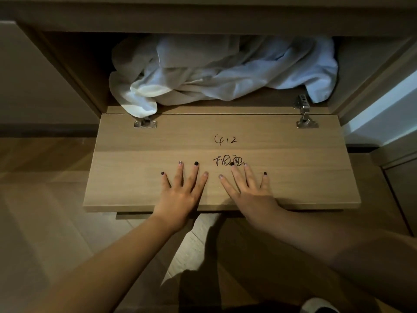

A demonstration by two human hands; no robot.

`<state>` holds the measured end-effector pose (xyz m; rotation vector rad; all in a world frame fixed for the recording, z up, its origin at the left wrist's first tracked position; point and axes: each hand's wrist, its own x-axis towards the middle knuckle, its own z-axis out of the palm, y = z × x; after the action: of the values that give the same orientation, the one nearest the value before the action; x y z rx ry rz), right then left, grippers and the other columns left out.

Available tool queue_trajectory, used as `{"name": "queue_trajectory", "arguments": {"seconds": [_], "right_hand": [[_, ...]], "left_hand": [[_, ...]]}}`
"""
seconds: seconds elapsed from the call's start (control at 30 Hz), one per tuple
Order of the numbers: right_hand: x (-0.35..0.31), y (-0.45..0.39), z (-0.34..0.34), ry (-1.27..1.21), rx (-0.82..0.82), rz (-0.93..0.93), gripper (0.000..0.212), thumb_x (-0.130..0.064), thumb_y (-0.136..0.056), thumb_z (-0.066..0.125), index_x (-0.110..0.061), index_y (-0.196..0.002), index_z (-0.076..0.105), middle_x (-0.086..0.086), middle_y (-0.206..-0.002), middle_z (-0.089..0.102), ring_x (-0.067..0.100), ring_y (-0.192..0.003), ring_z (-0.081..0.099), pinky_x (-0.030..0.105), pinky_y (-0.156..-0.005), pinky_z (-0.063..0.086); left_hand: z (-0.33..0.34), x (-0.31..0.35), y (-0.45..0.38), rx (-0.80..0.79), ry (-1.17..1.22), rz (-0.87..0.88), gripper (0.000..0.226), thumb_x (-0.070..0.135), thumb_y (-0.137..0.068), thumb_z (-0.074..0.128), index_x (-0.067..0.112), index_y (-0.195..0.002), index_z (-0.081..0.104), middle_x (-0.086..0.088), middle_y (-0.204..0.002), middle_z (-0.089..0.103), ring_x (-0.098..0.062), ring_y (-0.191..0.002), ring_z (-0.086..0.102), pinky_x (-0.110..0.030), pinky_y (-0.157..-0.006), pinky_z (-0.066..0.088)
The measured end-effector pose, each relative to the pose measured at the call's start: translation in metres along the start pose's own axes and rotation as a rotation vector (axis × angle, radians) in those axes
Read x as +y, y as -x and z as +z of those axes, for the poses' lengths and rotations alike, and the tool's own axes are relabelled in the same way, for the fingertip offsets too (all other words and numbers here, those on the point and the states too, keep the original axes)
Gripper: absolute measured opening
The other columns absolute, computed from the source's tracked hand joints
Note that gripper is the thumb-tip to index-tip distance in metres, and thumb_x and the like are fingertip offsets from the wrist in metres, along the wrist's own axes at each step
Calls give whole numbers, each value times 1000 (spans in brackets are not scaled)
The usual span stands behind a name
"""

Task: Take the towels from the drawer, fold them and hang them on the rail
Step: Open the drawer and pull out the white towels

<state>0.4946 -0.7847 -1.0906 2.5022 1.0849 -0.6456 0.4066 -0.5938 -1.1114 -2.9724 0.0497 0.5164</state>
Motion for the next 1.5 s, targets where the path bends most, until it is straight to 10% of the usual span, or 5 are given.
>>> {"name": "queue_trajectory", "arguments": {"seconds": [0.33, 0.77, 1.0, 1.17, 1.5], "right_hand": [[13, -29, 36, 152, 184, -145, 103, -27, -95, 57, -9, -144, -32, 22, -158, -22, 51, -144, -13, 71, -109, 14], [25, -26, 29, -129, 113, -200, 94, -19, -89, 54, -25, -154, -14, 4, -161, -25, 30, -147, -25, 59, -119, -1], [42, -28, -18, -485, 273, -98, 81, -21, -91, 57, -30, -155, 10, -13, -159, -22, 21, -150, 6, 37, -117, 30], [50, -38, -79, -494, 415, -76, 78, -18, -90, 62, -24, -154, 17, -3, -161, -18, 25, -146, 25, 34, -109, 42], [48, -43, -120, -1077, 559, 48, 62, -19, -92, 60, -19, -148, 32, 1, -159, 10, 22, -127, 48, 19, -96, 36]], "left_hand": [[18, -26, -5, 102, -25, 128, 103, 47, -71, 81, 16, -155, 29, -15, -160, 27, -47, -144, 25, -64, -106, 38], [12, -46, -16, 94, 278, 148, 82, 49, -97, 45, 16, -158, 1, -10, -165, -5, -32, -152, 2, -50, -123, 7], [-115, -106, -100, 599, 508, -309, 79, 31, -90, 62, 8, -152, 19, -17, -156, 18, -34, -142, 21, -39, -116, 21], [-175, -111, -153, 597, 964, -707, 65, 39, -93, 59, 1, -141, 37, -23, -140, 47, -40, -134, 35, -47, -108, 33], [-149, -88, -123, 807, 1414, -584, 21, 25, -92, 66, 20, -112, 62, -3, -93, 64, -15, -85, 61, -34, -86, 51]]}}
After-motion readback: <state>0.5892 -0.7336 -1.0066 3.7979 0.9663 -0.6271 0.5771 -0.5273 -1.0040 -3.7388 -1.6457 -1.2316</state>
